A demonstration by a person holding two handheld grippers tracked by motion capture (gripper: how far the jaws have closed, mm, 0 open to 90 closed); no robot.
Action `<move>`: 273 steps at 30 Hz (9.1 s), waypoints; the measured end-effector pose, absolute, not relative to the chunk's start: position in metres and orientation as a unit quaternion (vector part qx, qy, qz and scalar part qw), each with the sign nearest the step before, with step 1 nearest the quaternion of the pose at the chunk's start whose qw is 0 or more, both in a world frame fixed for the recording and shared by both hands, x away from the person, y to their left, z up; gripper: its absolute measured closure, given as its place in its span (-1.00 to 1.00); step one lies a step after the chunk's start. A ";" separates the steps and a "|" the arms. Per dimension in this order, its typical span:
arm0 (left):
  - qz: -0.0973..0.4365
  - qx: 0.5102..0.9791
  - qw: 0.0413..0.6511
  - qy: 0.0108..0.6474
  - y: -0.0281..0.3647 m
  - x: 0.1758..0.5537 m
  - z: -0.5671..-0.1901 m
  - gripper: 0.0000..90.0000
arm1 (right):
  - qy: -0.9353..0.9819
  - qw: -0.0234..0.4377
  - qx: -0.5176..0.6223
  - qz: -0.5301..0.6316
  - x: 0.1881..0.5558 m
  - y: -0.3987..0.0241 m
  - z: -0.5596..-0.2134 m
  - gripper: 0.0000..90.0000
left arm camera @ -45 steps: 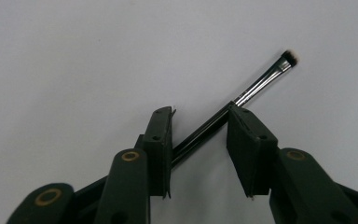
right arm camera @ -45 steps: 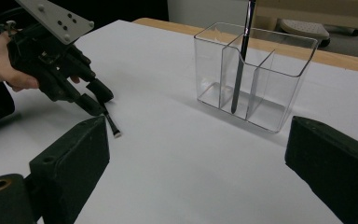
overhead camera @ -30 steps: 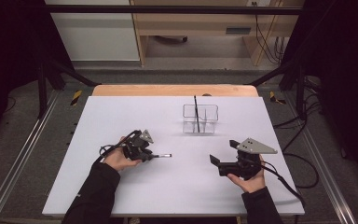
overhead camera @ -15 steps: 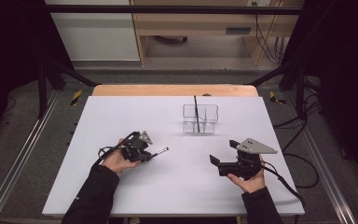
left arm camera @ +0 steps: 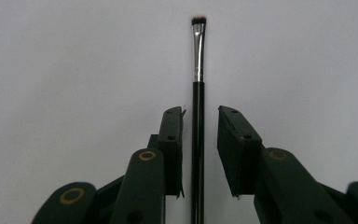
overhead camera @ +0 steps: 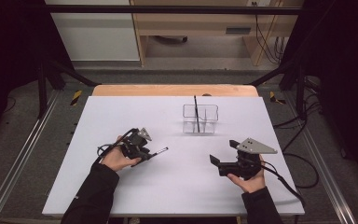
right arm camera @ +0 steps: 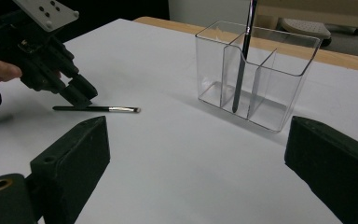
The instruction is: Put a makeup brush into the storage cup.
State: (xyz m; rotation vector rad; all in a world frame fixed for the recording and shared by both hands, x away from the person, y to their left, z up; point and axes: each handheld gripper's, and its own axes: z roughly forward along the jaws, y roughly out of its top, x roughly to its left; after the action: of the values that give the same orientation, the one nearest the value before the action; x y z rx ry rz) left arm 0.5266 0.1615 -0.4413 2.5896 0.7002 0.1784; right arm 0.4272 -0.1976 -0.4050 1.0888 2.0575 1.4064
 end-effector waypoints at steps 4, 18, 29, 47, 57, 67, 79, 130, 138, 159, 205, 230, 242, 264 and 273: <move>0.064 0.943 0.206 0.252 0.155 0.531 -0.441 0.54 | 0.740 0.210 0.391 0.506 0.427 -0.198 -0.405 -0.84; 0.058 0.952 0.163 0.253 0.142 0.536 -0.447 0.63 | 0.741 0.209 0.390 0.506 0.427 -0.198 -0.404 -0.84; 0.050 0.947 0.162 0.271 0.143 0.535 -0.447 0.73 | 0.741 0.208 0.389 0.506 0.427 -0.197 -0.404 -0.84; 0.057 0.947 0.166 0.268 0.142 0.530 -0.446 0.85 | 0.742 0.208 0.389 0.505 0.427 -0.197 -0.405 -0.84; 0.103 0.934 0.209 0.270 0.146 0.517 -0.428 0.85 | 0.740 0.205 0.391 0.507 0.427 -0.196 -0.404 -0.84; 0.134 0.909 0.264 0.292 0.154 0.502 -0.417 0.85 | 0.738 0.201 0.392 0.512 0.426 -0.196 -0.403 -0.83; 0.164 0.864 0.339 0.334 0.160 0.486 -0.408 0.85 | 0.730 0.197 0.397 0.520 0.426 -0.195 -0.401 -0.86; 0.208 0.748 0.477 0.413 0.138 0.422 -0.407 0.85 | 0.684 0.155 0.409 0.583 0.450 -0.137 -0.376 -0.78; 0.205 0.738 0.488 0.419 0.133 0.416 -0.409 0.85 | 0.680 0.143 0.415 0.588 0.451 -0.131 -0.379 -0.76; 0.211 0.730 0.496 0.420 0.116 0.409 -0.410 0.85 | 0.674 0.114 0.417 0.599 0.452 -0.114 -0.383 -0.63; 0.205 0.728 0.508 0.411 0.088 0.402 -0.408 0.85 | 0.669 0.048 0.440 0.597 0.454 -0.101 -0.399 0.37; 0.209 0.721 0.515 0.414 0.089 0.400 -0.405 0.85 | 0.669 0.016 0.435 0.602 0.454 -0.100 -0.399 0.80; 0.204 0.722 0.518 0.411 0.089 0.400 -0.405 0.85 | 0.671 0.010 0.425 0.607 0.452 -0.101 -0.398 0.86; 0.189 0.752 0.512 0.369 0.112 0.409 -0.392 -0.02 | 0.669 0.075 0.411 0.615 0.452 -0.110 -0.387 0.86; 0.212 0.757 0.510 0.350 0.125 0.414 -0.374 -0.38 | 0.670 0.095 0.406 0.614 0.453 -0.117 -0.380 0.86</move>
State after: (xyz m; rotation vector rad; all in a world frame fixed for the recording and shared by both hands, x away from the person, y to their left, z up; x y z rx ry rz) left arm 0.4136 0.1252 -0.3743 1.8217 0.8417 0.5106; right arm 0.4531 -0.1171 -0.3801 1.2042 1.9877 1.8188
